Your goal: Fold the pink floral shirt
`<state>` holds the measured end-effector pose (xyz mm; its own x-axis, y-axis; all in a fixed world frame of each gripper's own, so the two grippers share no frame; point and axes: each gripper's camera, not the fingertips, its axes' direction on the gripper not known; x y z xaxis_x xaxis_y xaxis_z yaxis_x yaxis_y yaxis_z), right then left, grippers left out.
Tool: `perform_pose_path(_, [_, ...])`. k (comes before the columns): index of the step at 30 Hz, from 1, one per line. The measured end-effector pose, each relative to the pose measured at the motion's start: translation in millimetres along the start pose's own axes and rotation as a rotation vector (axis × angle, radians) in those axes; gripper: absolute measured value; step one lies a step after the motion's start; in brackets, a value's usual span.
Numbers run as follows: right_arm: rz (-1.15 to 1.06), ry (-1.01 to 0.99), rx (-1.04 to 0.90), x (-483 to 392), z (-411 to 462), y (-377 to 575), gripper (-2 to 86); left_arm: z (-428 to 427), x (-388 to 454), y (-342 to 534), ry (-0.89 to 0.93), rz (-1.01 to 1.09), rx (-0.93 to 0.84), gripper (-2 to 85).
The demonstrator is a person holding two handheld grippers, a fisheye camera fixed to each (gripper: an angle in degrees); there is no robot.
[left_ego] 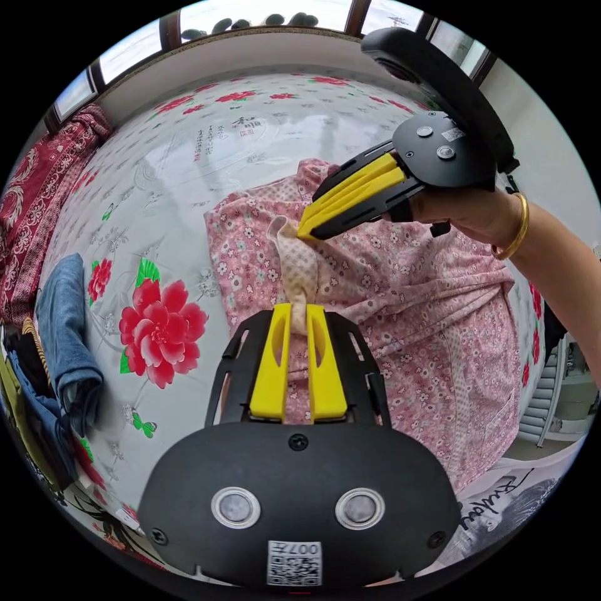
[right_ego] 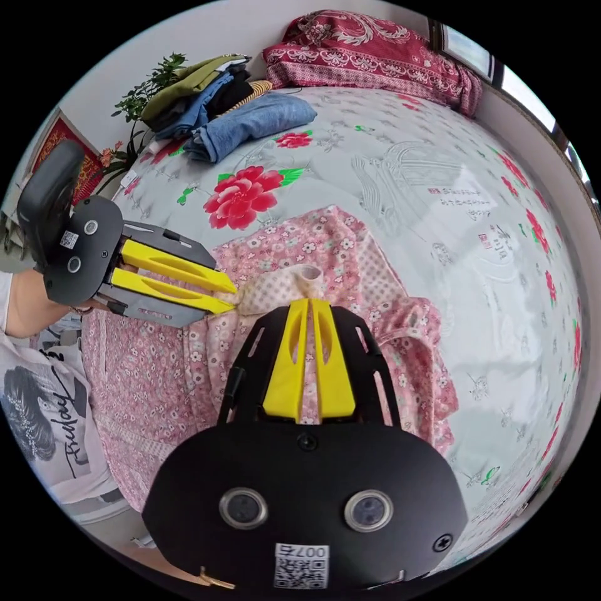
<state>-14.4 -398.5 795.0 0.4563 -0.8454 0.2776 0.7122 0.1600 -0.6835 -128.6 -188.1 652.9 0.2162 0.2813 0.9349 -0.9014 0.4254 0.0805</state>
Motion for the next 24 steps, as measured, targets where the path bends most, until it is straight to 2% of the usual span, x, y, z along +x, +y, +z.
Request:
perform_pose_path(6, [0.016, 0.083, 0.223, -7.4, -58.5, -2.0, -0.2, -21.4, 7.1, 18.8, -0.052, -0.010, 0.088, -0.4])
perform_pose_path(9, [0.000, 0.178, 0.222, -14.0, -49.3, -13.7, -0.2, -2.6, 7.7, 22.2, -0.087, -0.033, 0.029, 1.4])
perform_pose_path(12, [0.020, 0.102, 0.125, -9.4, -26.0, -17.3, -0.1, 9.1, 19.1, 24.9, -0.151, -0.030, 0.001, 5.7])
perform_pose_path(14, [0.044, 0.140, 0.205, -14.2, -40.2, -1.7, 0.0, 4.2, 24.1, 30.1, -0.190, -0.027, 0.024, 7.5])
perform_pose_path(20, [0.185, 0.227, 0.294, -49.7, -90.8, 117.5, 2.0, -5.6, 30.0, 54.5, -0.289, -0.009, 0.047, 5.4])
perform_pose_path(24, [0.399, 0.345, 0.212, -73.9, -104.1, 231.2, 3.4, -3.6, 54.3, 52.0, -0.259, 0.069, 0.078, 5.6])
